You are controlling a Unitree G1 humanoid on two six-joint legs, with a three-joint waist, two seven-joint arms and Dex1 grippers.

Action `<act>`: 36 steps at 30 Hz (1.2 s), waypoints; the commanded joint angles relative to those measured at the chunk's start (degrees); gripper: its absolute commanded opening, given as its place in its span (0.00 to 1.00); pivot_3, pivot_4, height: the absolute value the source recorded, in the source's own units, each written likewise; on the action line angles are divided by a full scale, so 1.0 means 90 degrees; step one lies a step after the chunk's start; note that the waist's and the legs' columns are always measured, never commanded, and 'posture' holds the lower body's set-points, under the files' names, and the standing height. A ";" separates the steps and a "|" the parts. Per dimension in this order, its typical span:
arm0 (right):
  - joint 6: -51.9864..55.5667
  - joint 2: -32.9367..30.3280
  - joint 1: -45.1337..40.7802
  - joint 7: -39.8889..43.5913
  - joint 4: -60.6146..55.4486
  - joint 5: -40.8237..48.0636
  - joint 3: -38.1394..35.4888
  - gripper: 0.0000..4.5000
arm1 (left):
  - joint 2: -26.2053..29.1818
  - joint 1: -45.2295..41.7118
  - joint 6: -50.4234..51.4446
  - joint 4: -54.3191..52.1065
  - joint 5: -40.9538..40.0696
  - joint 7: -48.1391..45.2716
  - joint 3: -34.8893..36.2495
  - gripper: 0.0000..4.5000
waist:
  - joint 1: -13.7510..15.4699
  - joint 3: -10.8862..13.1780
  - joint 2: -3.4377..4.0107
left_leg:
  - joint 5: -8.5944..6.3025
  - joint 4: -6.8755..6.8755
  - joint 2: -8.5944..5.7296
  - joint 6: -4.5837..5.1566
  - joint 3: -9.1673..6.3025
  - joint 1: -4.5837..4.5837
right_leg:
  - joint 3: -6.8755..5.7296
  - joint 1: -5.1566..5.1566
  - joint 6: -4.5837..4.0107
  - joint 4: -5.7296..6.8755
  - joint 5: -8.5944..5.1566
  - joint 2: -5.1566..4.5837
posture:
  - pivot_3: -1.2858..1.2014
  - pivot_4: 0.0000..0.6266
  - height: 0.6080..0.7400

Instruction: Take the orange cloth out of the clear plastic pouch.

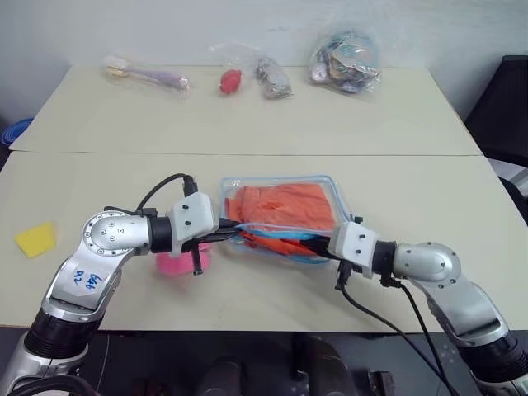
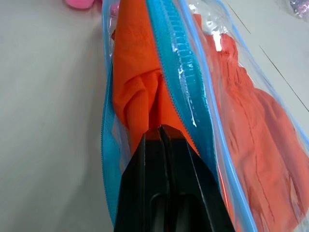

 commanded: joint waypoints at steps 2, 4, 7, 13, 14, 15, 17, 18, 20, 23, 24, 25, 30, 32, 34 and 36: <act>-0.0095 0.0039 0.0042 -0.0037 -0.0097 -0.0105 -0.0029 0.13 | -0.0051 -0.0063 -0.0023 -0.0295 -0.0006 0.0087 -0.0011 0.00 | -0.0001 0.0000 0.0000 | 0.0000 0.0001 0.0000 0.0000 0.0000 0.0000 | 0.0000 0.0000 0.0000 0.0000 0.0000 0.0000 | 0.52 0.24 1.00; -0.0252 0.0046 -0.0021 -0.0200 0.0040 -0.0424 0.0016 0.28 | -0.0057 -0.0054 -0.0007 -0.0314 -0.0005 0.0097 -0.0015 0.00 | -0.0003 0.0000 0.0000 | 0.0000 0.0001 0.0000 0.0000 0.0000 0.0000 | 0.0000 0.0000 0.0000 0.0000 0.0000 0.0000 | 0.52 0.24 1.00; -0.0297 0.0086 -0.0042 -0.0366 0.0123 -0.0697 0.0030 0.52 | -0.0068 -0.0059 0.0013 -0.0334 -0.0012 0.0116 -0.0023 0.00 | -0.0003 0.0000 0.0000 | 0.0000 0.0001 0.0000 0.0000 0.0001 0.0000 | 0.0001 0.0000 0.0000 0.0000 0.0000 0.0000 | 0.52 0.24 1.00; -0.0614 0.0058 -0.0075 -0.0536 0.0287 -0.1367 0.0194 0.59 | -0.0152 -0.0122 0.0083 -0.0388 -0.0026 0.0183 -0.0091 0.00 | -0.0005 0.0000 0.0000 | 0.0000 0.0001 0.0000 0.0000 0.0001 0.0000 | 0.0001 0.0000 0.0000 0.0001 0.0000 0.0000 | 0.52 0.24 1.00; -0.0649 0.0064 -0.0078 -0.0537 0.0302 -0.1414 0.0216 0.59 | -0.0162 -0.0128 0.0095 -0.0397 -0.0029 0.0191 -0.0098 0.00 | -0.0004 0.0000 0.0000 | 0.0000 0.0000 0.0000 0.0000 0.0001 0.0000 | 0.0001 0.0000 0.0000 0.0001 0.0000 0.0000 | 0.52 0.24 1.00; -0.0671 0.0075 -0.0078 -0.0532 0.0313 -0.1436 0.0222 0.59 | -0.0166 -0.0132 0.0104 -0.0402 -0.0030 0.0196 -0.0101 0.00 | -0.0003 0.0000 0.0000 | 0.0000 0.0001 0.0000 0.0000 0.0001 0.0000 | 0.0001 0.0000 0.0000 0.0000 0.0000 0.0000 | 0.52 0.24 1.00; -0.0738 0.0139 -0.0080 -0.0519 0.0326 -0.1461 0.0257 0.59 | -0.0187 -0.0165 0.0106 -0.0387 -0.0011 0.0209 -0.0129 0.00 | -0.0004 0.0000 0.0000 | 0.0000 0.0001 -0.0001 0.0001 0.0001 0.0000 | 0.0002 0.0000 0.0000 0.0000 0.0000 0.0000 | 0.52 0.24 1.00; -0.0762 0.0179 -0.0082 -0.0529 0.0333 -0.1468 0.0258 0.59 | -0.0193 -0.0178 0.0105 -0.0376 0.0000 0.0210 -0.0138 0.00 | -0.0006 0.0000 0.0000 | 0.0000 0.0000 0.0000 0.0001 0.0001 0.0000 | 0.0002 0.0000 0.0000 0.0000 0.0000 0.0000 | 0.52 0.24 1.00; -0.0745 0.0232 -0.0103 -0.0590 0.0285 -0.1517 0.0210 0.59 | -0.0184 -0.0187 0.0085 -0.0342 0.0018 0.0201 -0.0139 0.00 | -0.0010 0.0000 0.0000 | 0.0000 0.0000 0.0000 0.0001 0.0001 0.0000 | 0.0001 0.0000 0.0000 0.0001 0.0000 0.0001 | 0.52 0.24 1.00; -0.0636 0.0206 -0.0118 -0.0449 0.0173 -0.1446 0.0150 0.59 | -0.0161 -0.0167 0.0051 -0.0315 0.0046 0.0182 -0.0135 0.00 | -0.0010 0.0000 0.0000 | 0.0000 0.0000 0.0000 0.0001 0.0002 0.0000 | 0.0003 0.0000 0.0000 0.0001 0.0000 0.0000 | 0.52 0.24 1.00; -0.0612 0.0172 -0.0108 -0.0378 0.0132 -0.1412 0.0140 0.59 | -0.0157 -0.0159 0.0041 -0.0308 0.0057 0.0178 -0.0135 0.00 | -0.0009 0.0000 0.0000 | 0.0000 0.0001 0.0000 0.0001 0.0001 0.0000 | 0.0002 0.0000 0.0000 0.0001 0.0000 0.0000 | 0.52 0.24 1.00; -0.0583 0.0139 -0.0083 -0.0312 0.0081 -0.1382 0.0130 0.59 | -0.0151 -0.0151 0.0017 -0.0287 0.0077 0.0172 -0.0136 0.00 | -0.0008 0.0000 0.0000 | 0.0000 0.0001 0.0000 0.0001 0.0001 0.0000 | 0.0002 0.0000 0.0000 0.0001 0.0000 0.0001 | 0.52 0.24 1.00; -0.0495 0.0091 0.0012 -0.0257 0.0001 -0.1452 0.0107 0.59 | -0.0173 -0.0180 -0.0001 -0.0238 0.0093 0.0175 -0.0138 0.00 | -0.0008 0.0000 0.0000 | 0.0001 0.0000 0.0000 0.0001 0.0001 0.0000 | 0.0002 0.0000 0.0000 0.0001 0.0000 0.0001 | 0.52 0.24 1.00; -0.0493 0.0089 0.0043 -0.0266 0.0004 -0.1464 0.0107 0.59 | -0.0185 -0.0200 0.0006 -0.0235 0.0092 0.0182 -0.0148 0.00 | -0.0008 0.0000 0.0000 | 0.0001 0.0000 0.0000 0.0001 0.0001 0.0000 | 0.0002 0.0000 0.0000 0.0001 0.0000 0.0001 | 0.52 0.24 1.00; -0.0654 0.0036 0.0085 -0.0296 0.0103 -0.1612 0.0165 0.59 | -0.0193 -0.0226 0.0023 -0.0245 0.0083 0.0186 -0.0154 0.00 | -0.0006 0.0000 0.0000 | 0.0001 0.0001 -0.0001 0.0001 0.0001 0.0000 | 0.0002 0.0000 0.0000 0.0001 0.0000 0.0000 | 0.52 0.24 1.00; -0.0884 -0.0001 0.0115 -0.0339 0.0267 -0.1782 0.0244 0.59 | -0.0192 -0.0243 0.0029 -0.0244 0.0076 0.0184 -0.0151 0.00 | -0.0003 0.0000 0.0000 | 0.0001 0.0001 -0.0001 0.0001 0.0001 0.0000 | 0.0002 0.0000 0.0000 0.0000 0.0000 0.0000 | 0.52 0.24 1.00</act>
